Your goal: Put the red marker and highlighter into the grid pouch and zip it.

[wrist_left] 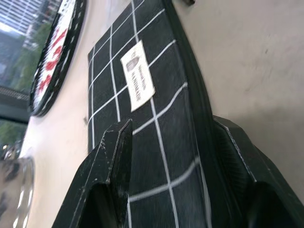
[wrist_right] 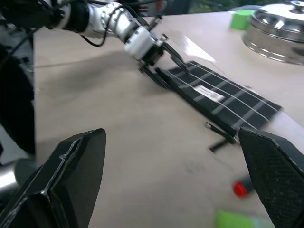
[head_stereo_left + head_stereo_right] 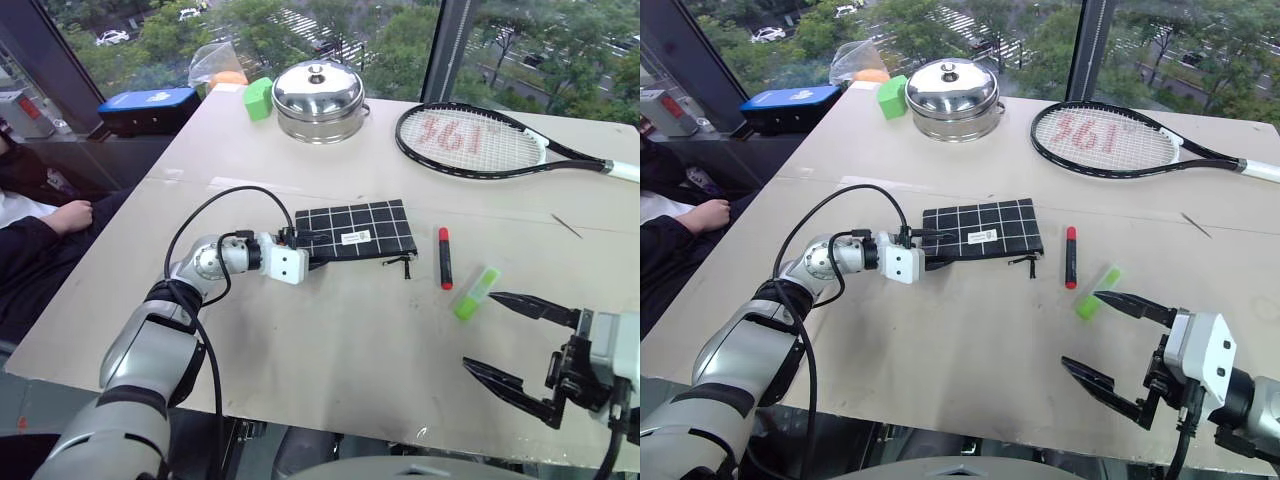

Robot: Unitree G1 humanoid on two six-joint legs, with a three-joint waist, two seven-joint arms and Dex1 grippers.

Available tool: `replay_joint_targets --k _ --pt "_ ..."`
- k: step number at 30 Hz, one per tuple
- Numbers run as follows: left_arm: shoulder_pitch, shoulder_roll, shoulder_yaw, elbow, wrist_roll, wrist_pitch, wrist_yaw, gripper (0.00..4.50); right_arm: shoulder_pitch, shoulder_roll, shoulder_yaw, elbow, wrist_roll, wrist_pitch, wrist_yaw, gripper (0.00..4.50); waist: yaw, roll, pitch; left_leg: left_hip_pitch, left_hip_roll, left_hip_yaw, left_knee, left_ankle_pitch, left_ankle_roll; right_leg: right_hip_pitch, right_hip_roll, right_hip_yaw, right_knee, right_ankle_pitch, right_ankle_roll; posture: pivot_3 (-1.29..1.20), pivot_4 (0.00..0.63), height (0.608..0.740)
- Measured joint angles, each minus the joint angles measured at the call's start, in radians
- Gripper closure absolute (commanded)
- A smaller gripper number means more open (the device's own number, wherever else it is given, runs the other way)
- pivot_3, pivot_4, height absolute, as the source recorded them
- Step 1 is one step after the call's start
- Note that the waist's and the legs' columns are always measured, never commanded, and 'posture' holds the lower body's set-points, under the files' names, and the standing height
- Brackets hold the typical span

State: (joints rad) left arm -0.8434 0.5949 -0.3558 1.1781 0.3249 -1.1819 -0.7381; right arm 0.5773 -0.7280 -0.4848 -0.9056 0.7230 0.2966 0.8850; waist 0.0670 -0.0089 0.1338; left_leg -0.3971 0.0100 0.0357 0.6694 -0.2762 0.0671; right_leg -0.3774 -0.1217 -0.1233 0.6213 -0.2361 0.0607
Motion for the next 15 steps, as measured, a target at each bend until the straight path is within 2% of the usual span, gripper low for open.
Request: replay_joint_targets --k 3,6,7,8,9,11,15 --pt "-0.022 -0.002 -0.026 -0.002 0.072 0.029 0.089 2.11 -0.014 0.001 0.000 0.001 0.016 0.002 -0.001 0.00 0.004 0.000 0.000 0.001 0.000 -0.001 0.001 0.000 0.000 0.000 0.000 -0.001 0.001 -0.002 0.004 0.00 0.150 0.740" --pt "-0.042 -0.006 -0.063 -0.003 0.145 0.053 0.163 2.92 -0.016 0.007 0.001 0.000 0.016 0.002 -0.005 0.00 0.009 0.001 -0.001 0.001 0.000 -0.001 0.002 0.000 0.000 0.001 -0.001 0.000 0.002 -0.002 0.005 0.00 0.150 0.740" --pt "-0.042 -0.009 -0.070 0.003 0.152 0.057 0.170 3.47 -0.014 0.011 0.002 0.000 0.016 0.002 -0.009 0.00 0.010 0.001 -0.001 0.001 0.000 -0.001 0.002 0.000 0.000 0.001 -0.001 0.000 0.002 -0.002 0.005 0.00 0.150 0.740" --pt "-0.042 -0.011 -0.071 0.005 0.153 0.059 0.173 3.47 -0.014 0.013 0.002 0.000 0.016 0.002 -0.010 0.00 0.010 0.001 -0.001 0.001 0.000 -0.001 0.002 0.000 0.000 0.001 -0.001 0.001 0.002 -0.002 0.005 0.00 0.150 0.740" --pt "-0.055 -0.013 -0.069 0.012 0.154 0.090 0.179 4.24 -0.012 0.017 0.006 -0.003 0.016 0.003 -0.016 0.00 0.010 0.002 -0.001 0.002 0.000 -0.001 0.002 0.000 0.000 0.001 -0.002 0.001 0.002 -0.001 0.004 0.00 0.150 0.740" --pt "-0.056 -0.013 -0.053 0.013 0.131 0.112 0.144 4.45 -0.004 0.031 0.020 -0.021 0.014 0.006 -0.034 0.00 0.006 0.007 -0.005 0.003 0.000 -0.001 0.002 0.000 0.000 0.001 -0.002 0.002 0.003 -0.001 0.004 0.00 0.150 0.740" --pt "-0.037 -0.020 0.006 0.007 0.024 0.179 0.000 4.45 -0.032 0.067 0.080 -0.028 -0.002 0.017 -0.105 0.00 -0.004 0.010 -0.006 0.004 0.001 -0.002 0.002 0.000 0.000 -0.001 0.002 0.003 0.005 -0.001 0.005 0.00 0.150 0.740"
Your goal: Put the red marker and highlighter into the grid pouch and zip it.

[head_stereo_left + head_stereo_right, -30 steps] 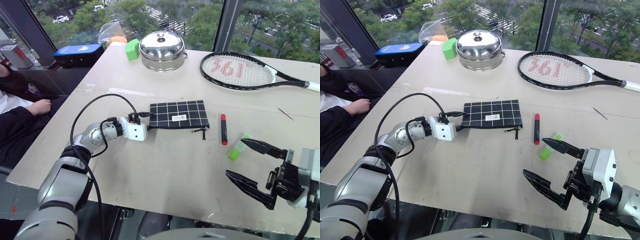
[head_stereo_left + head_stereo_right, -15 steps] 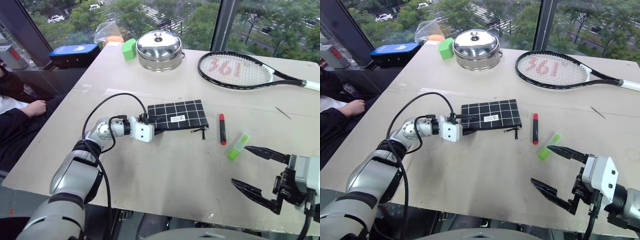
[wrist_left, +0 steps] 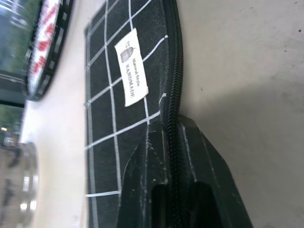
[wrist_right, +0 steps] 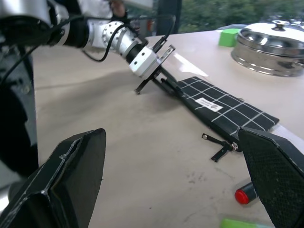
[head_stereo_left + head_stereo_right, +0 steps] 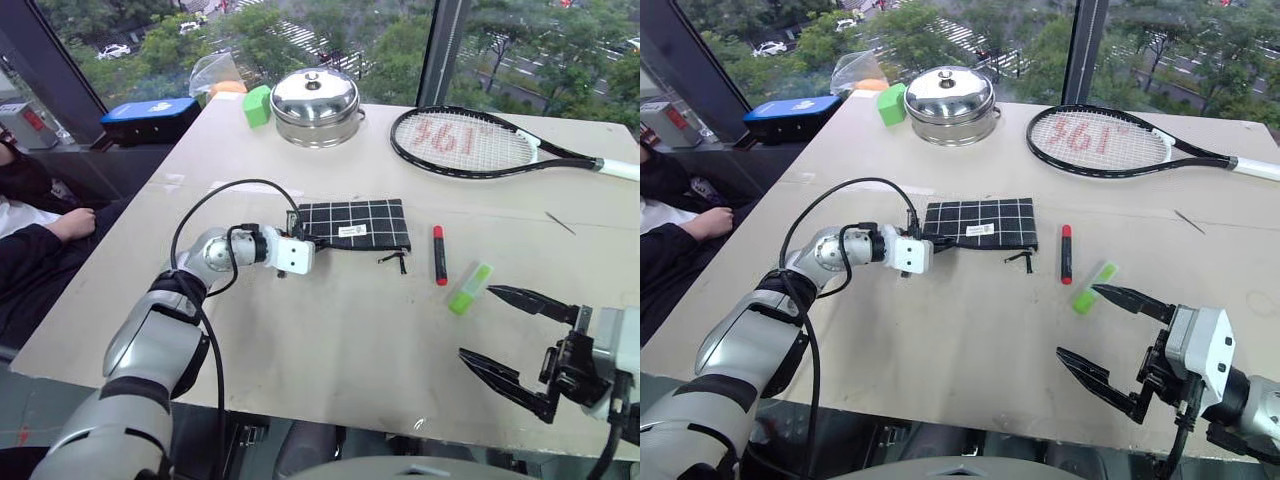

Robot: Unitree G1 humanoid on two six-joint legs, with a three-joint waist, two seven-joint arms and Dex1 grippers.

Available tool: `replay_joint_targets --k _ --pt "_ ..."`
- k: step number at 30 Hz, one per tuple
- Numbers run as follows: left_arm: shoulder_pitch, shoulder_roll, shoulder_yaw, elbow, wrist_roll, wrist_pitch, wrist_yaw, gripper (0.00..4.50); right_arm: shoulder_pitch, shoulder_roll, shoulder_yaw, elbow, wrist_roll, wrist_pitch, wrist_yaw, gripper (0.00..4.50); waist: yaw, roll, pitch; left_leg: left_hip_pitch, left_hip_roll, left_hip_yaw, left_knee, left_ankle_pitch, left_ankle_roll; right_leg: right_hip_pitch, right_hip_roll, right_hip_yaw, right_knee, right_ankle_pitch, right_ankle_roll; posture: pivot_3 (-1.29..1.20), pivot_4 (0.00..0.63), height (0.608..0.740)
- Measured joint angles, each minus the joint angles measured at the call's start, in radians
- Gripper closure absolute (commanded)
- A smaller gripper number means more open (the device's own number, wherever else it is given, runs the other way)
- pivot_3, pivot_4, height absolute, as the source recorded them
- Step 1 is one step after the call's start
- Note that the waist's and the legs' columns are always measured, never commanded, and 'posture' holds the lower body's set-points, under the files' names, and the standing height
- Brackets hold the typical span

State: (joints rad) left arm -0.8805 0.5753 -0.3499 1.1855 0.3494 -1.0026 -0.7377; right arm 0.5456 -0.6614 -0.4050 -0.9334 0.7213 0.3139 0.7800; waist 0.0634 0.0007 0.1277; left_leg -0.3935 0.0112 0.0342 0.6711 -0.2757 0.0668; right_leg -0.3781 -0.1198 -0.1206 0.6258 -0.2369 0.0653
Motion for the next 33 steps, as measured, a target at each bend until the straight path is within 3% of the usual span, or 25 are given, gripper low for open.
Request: replay_joint_targets --k 5,9,14,22,33 --pt "0.082 -0.023 0.101 -0.129 -0.209 0.216 -0.235 4.45 -0.151 0.032 0.167 -0.006 -0.105 0.142 -0.230 0.00 -0.006 -0.003 0.003 -0.003 0.000 -0.001 0.001 0.000 0.000 -0.002 0.001 0.001 -0.001 0.002 -0.004 0.00 0.150 0.740" --pt "0.259 -0.031 0.146 -0.567 -0.414 0.622 -0.360 4.45 -0.486 0.147 0.371 0.056 -0.133 0.482 -0.512 0.00 -0.033 -0.010 0.010 -0.006 -0.001 0.000 0.001 0.000 -0.001 -0.002 0.001 0.003 -0.002 0.003 -0.005 0.00 0.150 0.740" --pt "0.344 0.016 0.184 -0.929 -0.542 0.991 -0.381 4.45 -0.738 0.332 0.405 0.291 -0.112 0.762 -0.682 0.00 -0.051 -0.011 0.012 -0.005 -0.001 -0.002 -0.001 0.003 -0.006 -0.001 0.002 0.002 -0.001 0.003 -0.005 0.00 0.150 0.740" --pt "0.386 0.031 0.188 -1.088 -0.581 1.157 -0.380 4.45 -0.873 0.455 0.296 0.432 -0.104 0.858 -0.755 0.00 -0.051 -0.007 0.014 -0.004 -0.001 -0.002 -0.002 0.003 -0.006 -0.002 0.004 0.002 -0.001 0.003 -0.005 0.00 0.150 0.740" --pt "0.392 0.043 0.189 -1.095 -0.579 1.146 -0.390 4.45 -0.874 0.429 0.246 0.363 -0.066 0.927 -0.736 0.00 -0.052 -0.007 0.015 -0.003 -0.001 -0.001 -0.002 0.003 -0.005 -0.002 0.004 0.003 -0.001 0.003 -0.005 0.00 0.150 0.740"
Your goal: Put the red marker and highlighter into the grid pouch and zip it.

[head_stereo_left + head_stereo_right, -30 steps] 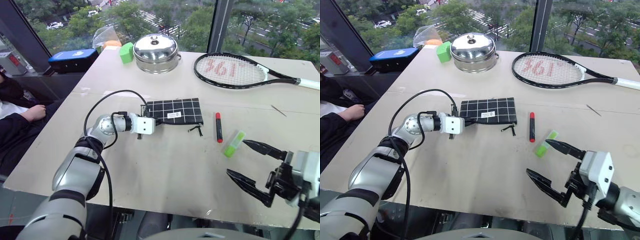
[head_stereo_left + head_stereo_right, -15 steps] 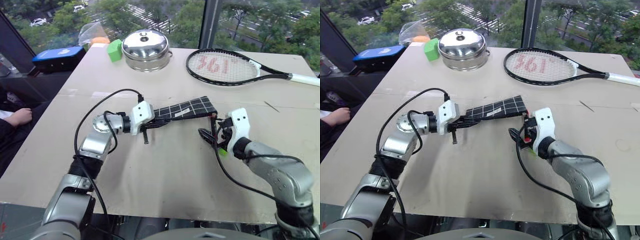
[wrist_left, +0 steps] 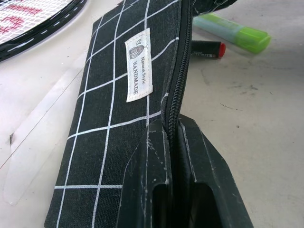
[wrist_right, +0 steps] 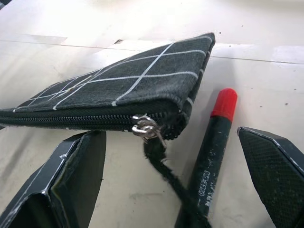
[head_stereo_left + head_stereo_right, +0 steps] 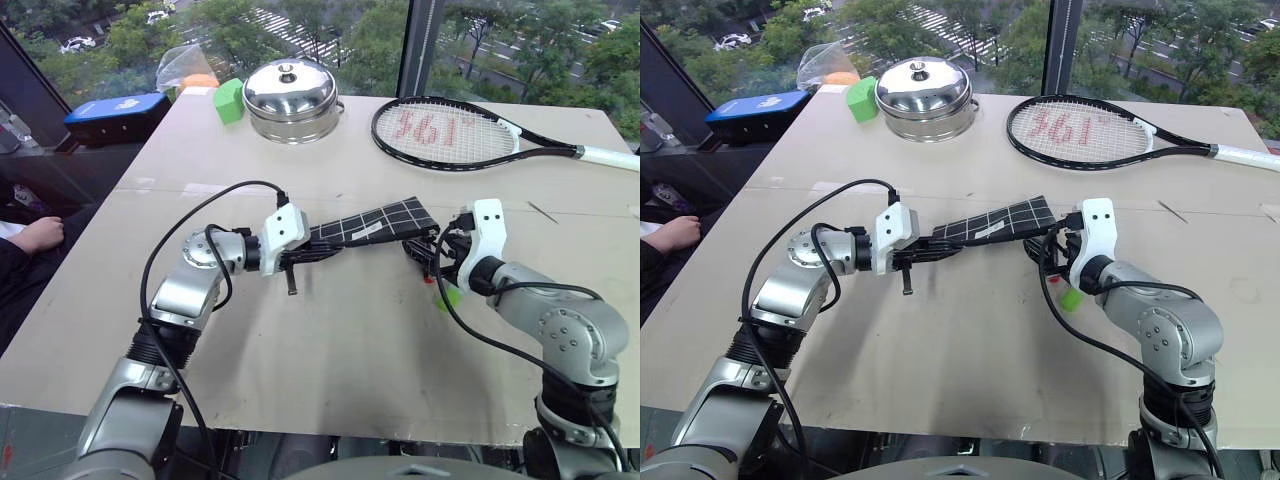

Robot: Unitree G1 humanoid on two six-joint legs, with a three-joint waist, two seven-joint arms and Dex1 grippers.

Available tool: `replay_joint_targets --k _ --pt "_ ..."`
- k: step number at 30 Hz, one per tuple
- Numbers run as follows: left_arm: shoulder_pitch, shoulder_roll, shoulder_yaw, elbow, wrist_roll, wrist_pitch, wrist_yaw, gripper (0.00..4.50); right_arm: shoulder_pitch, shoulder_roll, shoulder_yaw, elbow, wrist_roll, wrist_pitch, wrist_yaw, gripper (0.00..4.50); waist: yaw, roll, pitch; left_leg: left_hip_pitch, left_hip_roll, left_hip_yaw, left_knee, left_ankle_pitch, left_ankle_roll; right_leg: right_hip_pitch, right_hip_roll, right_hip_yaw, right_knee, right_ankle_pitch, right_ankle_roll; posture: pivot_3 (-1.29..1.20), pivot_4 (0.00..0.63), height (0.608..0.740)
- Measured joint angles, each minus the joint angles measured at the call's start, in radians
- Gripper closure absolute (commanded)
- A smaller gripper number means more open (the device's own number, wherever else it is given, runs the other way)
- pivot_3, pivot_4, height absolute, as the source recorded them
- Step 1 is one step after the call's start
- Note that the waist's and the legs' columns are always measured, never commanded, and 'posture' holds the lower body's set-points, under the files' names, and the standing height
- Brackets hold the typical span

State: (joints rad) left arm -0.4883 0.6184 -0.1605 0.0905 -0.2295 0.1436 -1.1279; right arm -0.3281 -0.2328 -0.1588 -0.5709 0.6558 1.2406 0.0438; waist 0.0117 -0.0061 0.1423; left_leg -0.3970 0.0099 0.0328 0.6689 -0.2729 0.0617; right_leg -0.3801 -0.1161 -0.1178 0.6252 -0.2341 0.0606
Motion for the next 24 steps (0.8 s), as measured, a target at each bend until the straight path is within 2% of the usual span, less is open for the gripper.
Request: replay_joint_targets --k 1,2,3,8,9,11,17,24 --pt "0.000 0.000 0.000 0.000 0.000 -0.002 -0.001 4.45 0.000 -0.001 -0.003 -0.001 0.001 0.000 0.002 0.00 0.000 0.000 0.000 0.000 0.000 0.000 0.000 0.000 0.000 0.000 0.000 0.000 0.000 0.000 0.000 0.00 0.150 0.740" --pt "0.000 0.000 0.000 0.000 0.001 -0.004 -0.002 4.50 0.000 -0.001 -0.007 0.000 0.002 0.001 0.004 0.53 0.000 0.000 0.000 0.000 0.000 0.000 0.000 0.000 0.000 0.000 0.000 0.000 0.000 0.000 0.000 0.00 0.150 0.740" --pt "0.000 0.000 0.000 0.000 0.001 -0.005 -0.002 4.50 0.000 -0.001 -0.009 0.000 0.003 0.001 0.005 0.76 0.000 0.000 0.000 0.000 0.000 0.000 0.000 0.000 0.000 0.000 0.000 0.000 0.000 0.000 0.000 0.00 0.150 0.740" --pt "0.000 0.000 0.000 0.005 0.003 -0.014 -0.003 4.50 -0.001 0.002 -0.016 0.000 0.016 0.011 0.015 3.03 0.000 0.000 0.000 0.000 0.000 0.000 0.000 0.000 0.000 0.000 0.000 0.000 0.000 0.000 0.000 0.00 0.150 0.740" --pt "0.000 0.000 0.000 0.006 0.004 -0.016 -0.004 4.50 -0.001 0.002 -0.016 0.000 0.017 0.013 0.016 3.63 0.000 0.000 0.000 0.000 0.000 0.000 0.000 0.000 0.000 0.000 0.000 0.000 0.000 0.000 0.000 0.00 0.150 0.740" --pt "-0.001 0.000 0.000 0.009 0.005 -0.018 -0.004 4.50 -0.003 0.002 -0.016 0.000 0.021 0.016 0.017 4.46 0.000 0.000 0.000 0.000 0.000 0.000 0.000 -0.001 0.001 0.000 0.000 0.000 0.000 0.000 0.000 0.00 0.150 0.740" --pt "-0.012 -0.024 -0.001 0.011 0.010 0.004 0.015 4.50 -0.019 -0.009 0.006 -0.004 0.025 0.056 0.018 4.46 0.000 0.000 0.000 0.000 0.000 0.000 0.000 -0.001 0.001 0.000 0.000 0.000 0.000 0.000 0.000 0.00 0.150 0.740" --pt "-0.026 -0.070 -0.007 0.008 0.013 0.064 0.053 4.50 -0.099 0.042 0.062 0.003 0.012 0.089 0.005 4.46 -0.002 0.000 0.000 0.000 0.000 0.000 0.000 -0.001 0.001 0.000 0.000 0.000 0.000 0.000 0.000 0.00 0.150 0.740"
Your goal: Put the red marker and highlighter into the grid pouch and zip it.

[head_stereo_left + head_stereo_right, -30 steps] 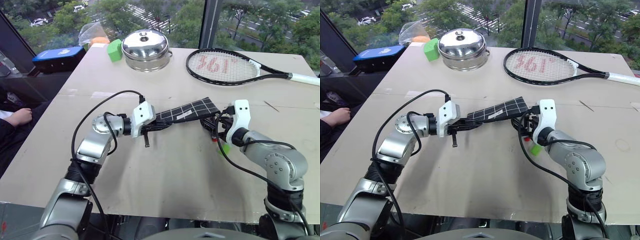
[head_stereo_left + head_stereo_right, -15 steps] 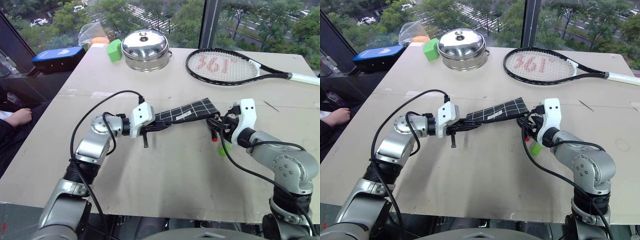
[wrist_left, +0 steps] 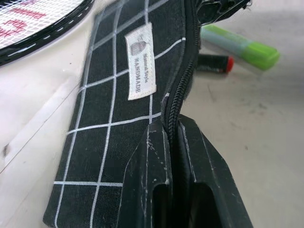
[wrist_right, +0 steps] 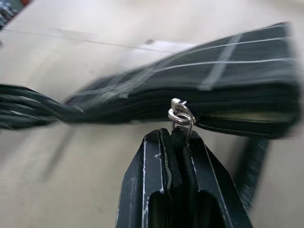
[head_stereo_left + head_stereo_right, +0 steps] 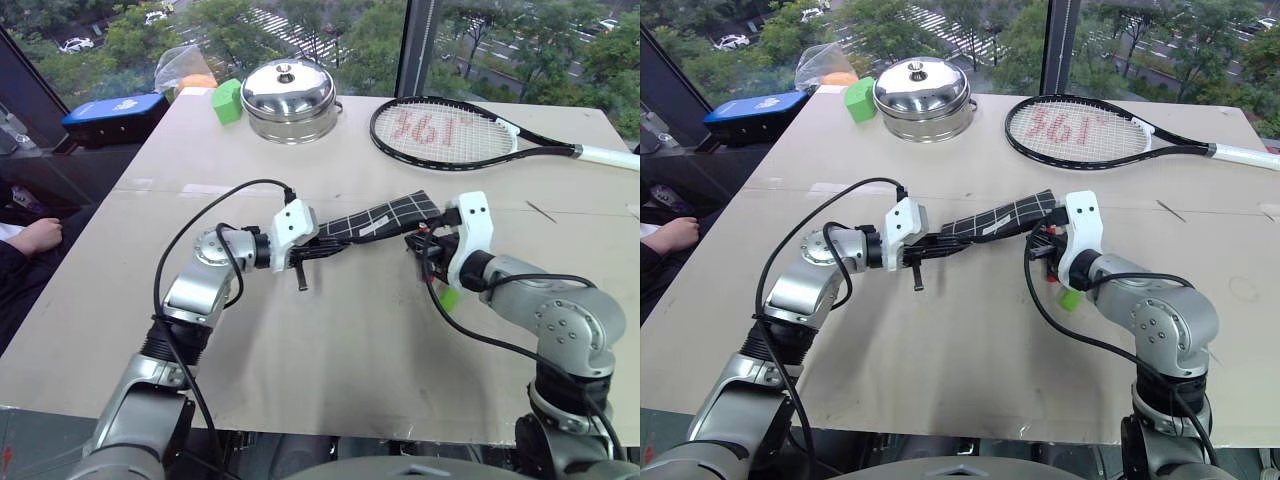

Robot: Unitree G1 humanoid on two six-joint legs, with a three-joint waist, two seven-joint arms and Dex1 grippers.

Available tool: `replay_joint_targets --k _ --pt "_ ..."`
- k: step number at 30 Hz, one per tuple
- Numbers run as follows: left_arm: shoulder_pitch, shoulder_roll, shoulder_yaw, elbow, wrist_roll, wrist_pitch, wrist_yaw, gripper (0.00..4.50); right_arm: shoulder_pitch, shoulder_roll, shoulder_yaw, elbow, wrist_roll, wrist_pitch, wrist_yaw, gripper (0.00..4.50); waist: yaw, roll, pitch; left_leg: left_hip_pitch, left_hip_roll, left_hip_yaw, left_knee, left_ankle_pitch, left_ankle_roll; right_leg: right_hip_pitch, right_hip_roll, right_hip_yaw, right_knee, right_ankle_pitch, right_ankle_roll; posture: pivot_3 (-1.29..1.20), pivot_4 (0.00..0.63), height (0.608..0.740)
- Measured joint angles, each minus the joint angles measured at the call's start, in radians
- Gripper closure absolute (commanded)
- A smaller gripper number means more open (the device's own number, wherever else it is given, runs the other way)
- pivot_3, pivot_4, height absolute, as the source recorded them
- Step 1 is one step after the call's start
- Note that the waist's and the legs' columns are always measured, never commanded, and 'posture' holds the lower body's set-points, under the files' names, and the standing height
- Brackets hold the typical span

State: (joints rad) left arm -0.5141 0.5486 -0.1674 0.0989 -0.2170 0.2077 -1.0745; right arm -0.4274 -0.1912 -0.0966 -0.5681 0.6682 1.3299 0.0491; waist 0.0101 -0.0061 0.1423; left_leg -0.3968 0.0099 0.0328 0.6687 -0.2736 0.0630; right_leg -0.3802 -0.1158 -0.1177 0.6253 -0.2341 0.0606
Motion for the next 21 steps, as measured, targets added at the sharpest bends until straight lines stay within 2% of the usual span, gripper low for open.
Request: replay_joint_targets --k 10,14,21 --pt "-0.059 -0.057 -0.003 0.000 0.028 0.076 0.055 4.50 -0.050 -0.022 0.070 0.044 -0.011 0.038 0.032 4.46 0.000 0.000 0.000 0.000 0.000 0.000 0.000 0.001 -0.001 0.000 0.000 0.000 0.000 0.000 0.000 0.00 0.150 0.740" --pt "-0.060 -0.052 0.005 -0.019 0.014 0.109 0.051 4.50 -0.053 -0.064 0.040 0.080 -0.038 0.038 0.041 4.46 0.000 0.000 0.000 0.000 0.000 0.000 0.000 0.001 -0.001 0.000 0.000 0.000 0.000 0.000 0.000 0.00 0.150 0.740" --pt "-0.061 -0.063 0.038 -0.051 -0.046 0.194 0.071 4.50 -0.053 -0.076 0.016 0.080 -0.054 0.037 0.051 4.46 0.000 0.000 0.000 0.000 0.000 0.000 0.000 0.001 -0.001 0.000 0.000 0.000 0.000 0.000 0.000 0.00 0.150 0.740"
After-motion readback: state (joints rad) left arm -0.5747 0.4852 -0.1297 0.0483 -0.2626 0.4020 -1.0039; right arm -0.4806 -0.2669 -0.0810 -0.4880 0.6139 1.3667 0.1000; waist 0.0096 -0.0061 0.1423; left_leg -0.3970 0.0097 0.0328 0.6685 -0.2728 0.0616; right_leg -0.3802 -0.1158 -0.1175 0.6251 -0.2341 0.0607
